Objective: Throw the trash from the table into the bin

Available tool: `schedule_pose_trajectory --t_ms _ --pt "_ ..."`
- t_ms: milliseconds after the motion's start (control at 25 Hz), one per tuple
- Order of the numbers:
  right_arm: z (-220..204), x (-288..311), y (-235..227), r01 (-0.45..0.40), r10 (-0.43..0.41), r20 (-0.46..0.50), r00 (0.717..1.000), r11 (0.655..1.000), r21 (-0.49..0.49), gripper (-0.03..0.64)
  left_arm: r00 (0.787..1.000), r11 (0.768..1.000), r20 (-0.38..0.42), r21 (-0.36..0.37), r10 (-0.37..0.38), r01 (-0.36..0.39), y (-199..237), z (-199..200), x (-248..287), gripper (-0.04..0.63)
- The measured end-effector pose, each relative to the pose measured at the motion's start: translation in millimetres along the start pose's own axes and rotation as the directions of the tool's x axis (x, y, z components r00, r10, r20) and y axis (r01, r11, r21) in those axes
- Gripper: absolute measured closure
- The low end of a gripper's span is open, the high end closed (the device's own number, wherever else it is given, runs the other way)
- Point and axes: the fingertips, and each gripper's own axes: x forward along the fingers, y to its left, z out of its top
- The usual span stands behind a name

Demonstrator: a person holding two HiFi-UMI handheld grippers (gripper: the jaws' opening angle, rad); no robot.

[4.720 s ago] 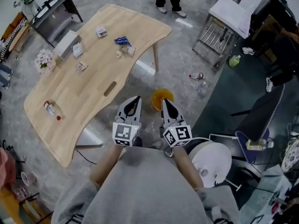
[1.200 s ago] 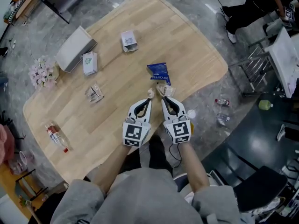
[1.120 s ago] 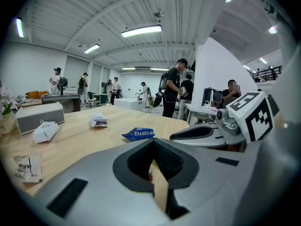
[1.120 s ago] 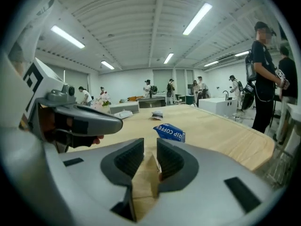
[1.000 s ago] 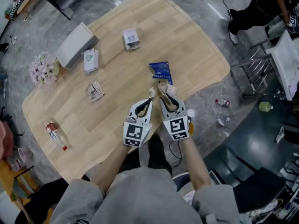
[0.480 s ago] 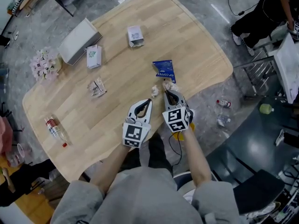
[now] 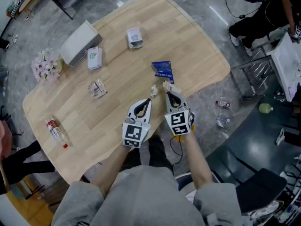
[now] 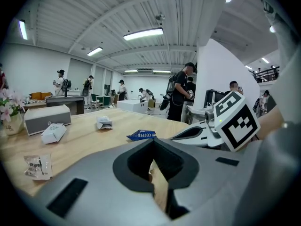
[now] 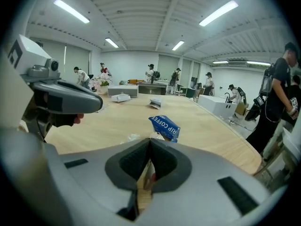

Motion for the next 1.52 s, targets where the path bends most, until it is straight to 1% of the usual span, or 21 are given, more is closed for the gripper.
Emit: schedule_pose_trajectory --t_ms 280,480,640,960,1200,1360,1520 --pt "39 -47 0 0.042 -0.058 0.122 0.991 0.991 0.128 0.609 0.998 1.0 0.058 0.025 -0.007 0.006 -6 35 -15 0.591" --pt "60 -81 4 0.077 -0.124 0.204 0.971 0.972 0.223 0.609 0.994 1.0 0.105 0.025 -0.005 0.002 -12 59 -29 0.591" --pt "70 -98 5 0.09 -0.165 0.249 0.954 0.954 0.286 0.609 0.992 1.0 0.124 0.031 -0.009 0.006 -18 67 -37 0.591" --pt "74 -117 -3 0.082 -0.183 0.302 0.936 0.944 0.32 0.609 0.99 0.998 0.142 0.057 -0.003 -0.005 -31 77 -41 0.591" --pt "64 -136 -8 0.068 -0.18 0.32 0.93 0.941 0.333 0.609 0.989 0.997 0.145 0.073 0.007 -0.018 -51 77 -43 0.591" --pt "55 -152 -17 0.089 -0.213 0.33 0.92 0.931 0.353 0.609 0.989 0.995 0.145 0.1 -0.024 0.009 -70 79 -41 0.591" --pt "41 -175 -26 0.136 -0.28 0.327 0.902 0.906 0.402 0.609 0.987 0.989 0.133 0.133 -0.09 0.072 -95 76 -40 0.591"
